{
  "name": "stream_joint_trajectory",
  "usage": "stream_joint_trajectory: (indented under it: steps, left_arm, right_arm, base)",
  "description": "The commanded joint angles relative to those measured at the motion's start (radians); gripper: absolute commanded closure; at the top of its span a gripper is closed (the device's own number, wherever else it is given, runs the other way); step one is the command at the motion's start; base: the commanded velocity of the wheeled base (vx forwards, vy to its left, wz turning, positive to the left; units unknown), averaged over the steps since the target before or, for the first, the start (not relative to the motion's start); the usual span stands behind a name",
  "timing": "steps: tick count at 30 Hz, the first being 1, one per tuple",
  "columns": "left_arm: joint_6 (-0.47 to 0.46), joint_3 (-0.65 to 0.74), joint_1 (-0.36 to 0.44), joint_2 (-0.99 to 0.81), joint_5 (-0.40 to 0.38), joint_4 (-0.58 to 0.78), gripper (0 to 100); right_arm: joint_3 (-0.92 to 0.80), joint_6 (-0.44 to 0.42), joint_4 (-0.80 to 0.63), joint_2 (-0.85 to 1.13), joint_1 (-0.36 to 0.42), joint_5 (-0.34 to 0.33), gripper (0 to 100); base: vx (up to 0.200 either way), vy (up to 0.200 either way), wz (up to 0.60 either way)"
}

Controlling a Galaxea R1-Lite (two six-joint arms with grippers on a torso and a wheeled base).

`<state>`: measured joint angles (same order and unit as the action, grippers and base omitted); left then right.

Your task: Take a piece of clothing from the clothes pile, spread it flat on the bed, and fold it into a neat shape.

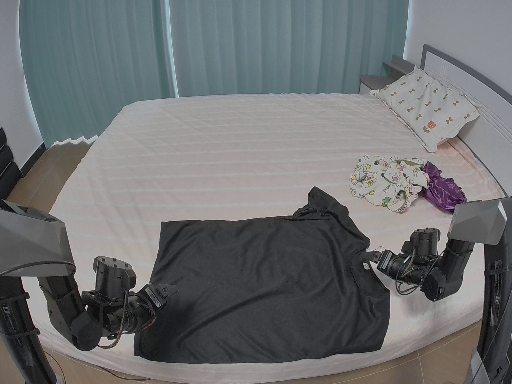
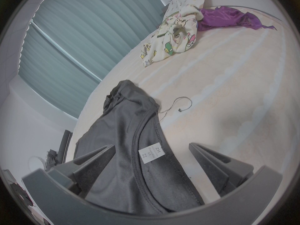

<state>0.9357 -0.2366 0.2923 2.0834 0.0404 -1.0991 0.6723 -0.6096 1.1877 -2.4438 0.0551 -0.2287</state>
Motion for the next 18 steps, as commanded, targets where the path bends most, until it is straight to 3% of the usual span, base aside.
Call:
stream_joint_trajectory:
  steps: [1, 8, 9, 18]
  left_arm:
    - [0.002, 0.002, -0.002, 0.037, -0.001, -0.01, 0]
    - [0.002, 0.002, -0.002, 0.035, -0.001, -0.011, 0]
    - [0.002, 0.002, -0.004, 0.035, -0.001, -0.01, 0]
    - [0.0, 0.0, -0.007, 0.035, 0.007, -0.016, 0]
  right_arm:
    - [0.039, 0.011, -0.01, -0.064, 0.006, -0.001, 0]
    - [0.059, 0.034, -0.011, -0.086, 0.011, -0.001, 0]
    - [0.059, 0.034, -0.011, -0.087, 0.011, 0.0, 100]
    - [0.058, 0.033, 0.004, -0.078, -0.015, 0.011, 100]
  base:
    - [0.0, 0.0, 0.0]
    - [0.0, 0.0, 0.0]
    - [0.0, 0.0, 0.0]
    - [0.0, 0.0, 0.0]
